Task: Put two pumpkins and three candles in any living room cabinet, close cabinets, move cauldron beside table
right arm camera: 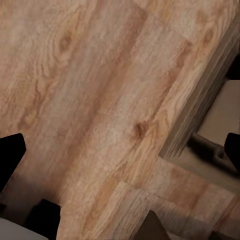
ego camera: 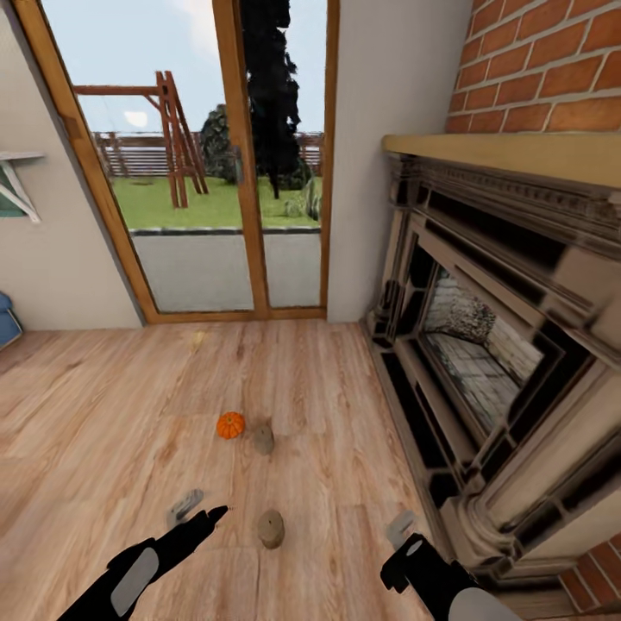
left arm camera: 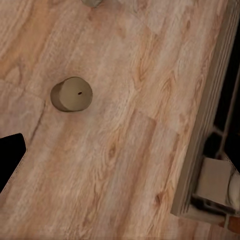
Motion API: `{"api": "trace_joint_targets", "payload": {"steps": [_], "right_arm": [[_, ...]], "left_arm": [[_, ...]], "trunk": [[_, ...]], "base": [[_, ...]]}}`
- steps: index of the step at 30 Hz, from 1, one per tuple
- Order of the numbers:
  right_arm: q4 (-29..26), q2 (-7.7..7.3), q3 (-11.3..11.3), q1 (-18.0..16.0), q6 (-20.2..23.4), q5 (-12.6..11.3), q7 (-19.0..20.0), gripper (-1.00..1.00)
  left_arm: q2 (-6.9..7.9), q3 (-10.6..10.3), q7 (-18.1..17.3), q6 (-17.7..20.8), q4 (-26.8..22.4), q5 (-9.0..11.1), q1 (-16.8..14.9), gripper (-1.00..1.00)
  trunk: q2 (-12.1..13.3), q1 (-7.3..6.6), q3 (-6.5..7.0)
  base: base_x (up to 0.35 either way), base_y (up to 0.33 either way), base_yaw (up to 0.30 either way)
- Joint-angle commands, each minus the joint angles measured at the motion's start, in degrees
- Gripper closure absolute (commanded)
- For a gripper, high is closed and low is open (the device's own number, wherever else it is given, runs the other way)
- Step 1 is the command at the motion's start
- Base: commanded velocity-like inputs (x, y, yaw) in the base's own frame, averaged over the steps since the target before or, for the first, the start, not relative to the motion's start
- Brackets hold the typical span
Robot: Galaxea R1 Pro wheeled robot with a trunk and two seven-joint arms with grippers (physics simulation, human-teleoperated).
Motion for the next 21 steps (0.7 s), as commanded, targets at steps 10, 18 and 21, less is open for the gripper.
{"api": "trace_joint_targets", "payload": {"steps": [10,18,21], "right_arm": [[-0.4,4.25,-0.5,-4.8,7.2,-0.1,0.8,-1.0],[0.2,4.45,-0.5,-5.3,7.6,0.1,2.0,-1.0],[0.6,4.45,-0.5,-5.3,7.4,0.2,3.0,-1.0]], "left_arm": [[2.72,3.0,-5.5,9.0,-24.4,13.8,0.0,-1.0],[4.69,3.3,-25.5,10.1,-25.8,24.5,-1.3,-1.0],[5.03,3.2,-31.7,10.0,-27.1,25.3,-1.2,-1.0]], "trunk": [[0.0,0.0,-0.05],[0.0,0.0,-0.05],[0.0,0.0,-0.05]], "base": [[0.0,0.0,0.29],[0.0,0.0,0.293],[0.0,0.0,0.131]]}}
